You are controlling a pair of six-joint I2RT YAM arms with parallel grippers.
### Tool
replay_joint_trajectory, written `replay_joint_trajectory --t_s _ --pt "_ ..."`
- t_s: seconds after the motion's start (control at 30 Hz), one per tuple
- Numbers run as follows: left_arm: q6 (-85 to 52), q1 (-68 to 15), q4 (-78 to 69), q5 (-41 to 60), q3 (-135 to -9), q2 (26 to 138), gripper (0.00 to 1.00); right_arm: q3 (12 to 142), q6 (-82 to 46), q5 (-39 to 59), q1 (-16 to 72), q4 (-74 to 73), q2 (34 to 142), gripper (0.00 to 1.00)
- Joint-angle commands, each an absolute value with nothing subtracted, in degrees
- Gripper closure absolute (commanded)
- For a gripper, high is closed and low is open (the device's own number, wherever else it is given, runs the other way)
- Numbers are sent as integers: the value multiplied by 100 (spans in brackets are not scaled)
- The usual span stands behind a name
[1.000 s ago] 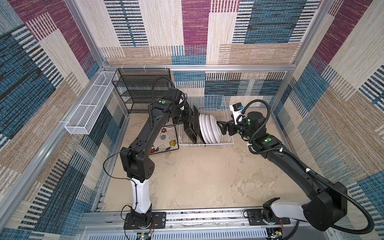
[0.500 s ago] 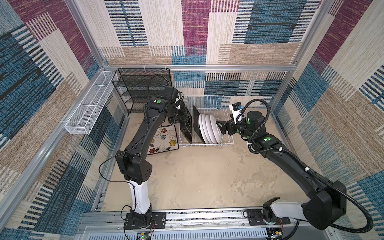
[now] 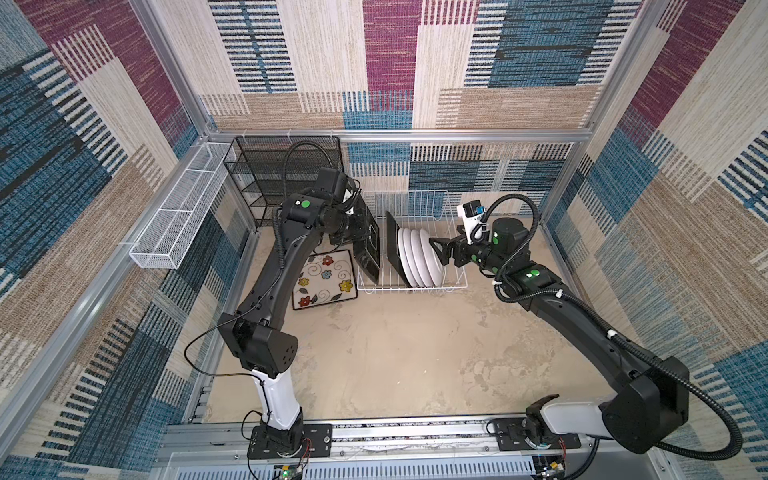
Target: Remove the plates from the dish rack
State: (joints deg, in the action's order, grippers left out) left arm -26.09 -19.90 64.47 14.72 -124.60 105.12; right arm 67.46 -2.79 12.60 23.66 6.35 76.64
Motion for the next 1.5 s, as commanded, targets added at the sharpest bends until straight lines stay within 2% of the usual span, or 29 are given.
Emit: replay_joint_trajectory --t_s 0.0,0.33,0.67,0.83,1.1,1.47 --pt "-2092 -1981 5757 1392 -12560 10271 100 6880 -455 1481 2339 561 7690 0" --pt "-1012 -1990 5337 1174 -12379 9823 100 7381 -1255 2361 1880 865 7932 0" --pt "391 -2205 4422 877 -11414 9147 100 7898 -2151 3694 1411 949 8336 0" --pt "1236 -2527 3888 397 -10777 8786 100 8023 -2660 4056 1294 844 8430 0" --pt "3261 -3331 1627 -726 -8738 7884 100 8022 -3190 4389 1235 744 8617 0" --pt "5049 -3852 326 -1709 -7981 8053 100 8156 -3624 4609 1178 659 8801 0"
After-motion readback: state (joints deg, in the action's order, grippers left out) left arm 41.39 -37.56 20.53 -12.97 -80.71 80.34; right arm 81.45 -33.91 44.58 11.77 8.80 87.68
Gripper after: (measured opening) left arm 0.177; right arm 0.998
